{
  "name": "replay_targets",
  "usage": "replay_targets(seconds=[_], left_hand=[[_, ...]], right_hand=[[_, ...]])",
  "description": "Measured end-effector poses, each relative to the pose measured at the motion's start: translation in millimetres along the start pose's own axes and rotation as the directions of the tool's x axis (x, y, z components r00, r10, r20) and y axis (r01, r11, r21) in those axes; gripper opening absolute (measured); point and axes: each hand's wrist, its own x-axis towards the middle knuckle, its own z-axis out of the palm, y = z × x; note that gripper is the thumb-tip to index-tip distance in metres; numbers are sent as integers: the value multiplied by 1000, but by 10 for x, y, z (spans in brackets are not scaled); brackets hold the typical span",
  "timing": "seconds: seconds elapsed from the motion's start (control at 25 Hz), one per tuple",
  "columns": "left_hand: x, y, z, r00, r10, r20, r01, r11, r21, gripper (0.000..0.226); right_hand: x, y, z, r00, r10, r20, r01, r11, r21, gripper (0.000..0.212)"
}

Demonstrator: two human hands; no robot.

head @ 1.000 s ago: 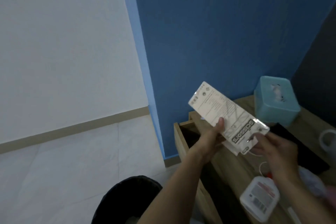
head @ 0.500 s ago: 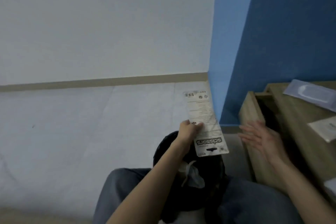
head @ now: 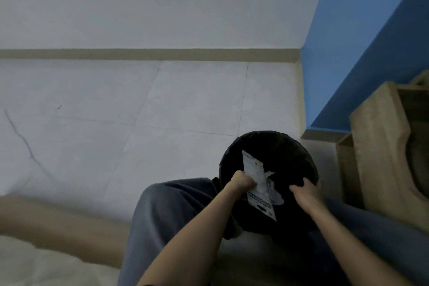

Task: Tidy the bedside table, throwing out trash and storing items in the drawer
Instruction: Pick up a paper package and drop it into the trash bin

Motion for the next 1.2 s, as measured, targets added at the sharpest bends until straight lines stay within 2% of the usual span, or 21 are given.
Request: replay_targets(seconds=[0.04,0.08,0.12,0.2,0.24,0.28,0.36,0.44,0.6,0.76,1.04,1.2], left_hand=[[-28,0,37,1000,5,-4,-5,1000,-13,40],[-58,-6,58,996,45,-74,-45,999,-7,38],[-97,-37,53,970,102,-221,-98,995,30,42],[-230,-142,31,832,211,-514,-158,977,146,51],[-252,-208,24,798,193,-571,-135,981,142,56],[-253,-253,18,827,93,-555,-75,996,55,61],[-168,-289,28,907,-97,-410,16,980,-196,68],[-86,-266,2,939,-121,-322,36,966,-258,69],[217,-43,-214,937,-9,-349,-44,989,-143,70],[629,454,-485,918,115,-380,-174,977,-124,64],[1342,1363,-816,898,251,-362,-353,901,-252,67],[1508,1561,-887,927,238,-289,-351,821,-450,69]], right_hand=[[-5,5,-7,999,-12,-34,12,1000,1,60],[-4,25,-11,997,-24,-76,25,1000,12,61],[-32,42,-6,992,-32,-118,37,999,35,63],[-95,97,51,985,9,-174,10,994,110,70],[-131,106,87,984,67,-165,-40,986,162,74],[-161,107,127,983,113,-145,-82,976,202,77],[-192,58,162,983,147,-110,-118,964,238,80],[-139,-9,150,986,144,-87,-117,958,261,82],[197,-228,78,996,89,-17,-78,936,344,88],[797,-611,-25,999,36,23,-42,898,438,85],[1618,-1457,-405,992,-121,29,76,776,626,52],[1742,-1544,-571,979,-202,-13,151,686,712,50]])
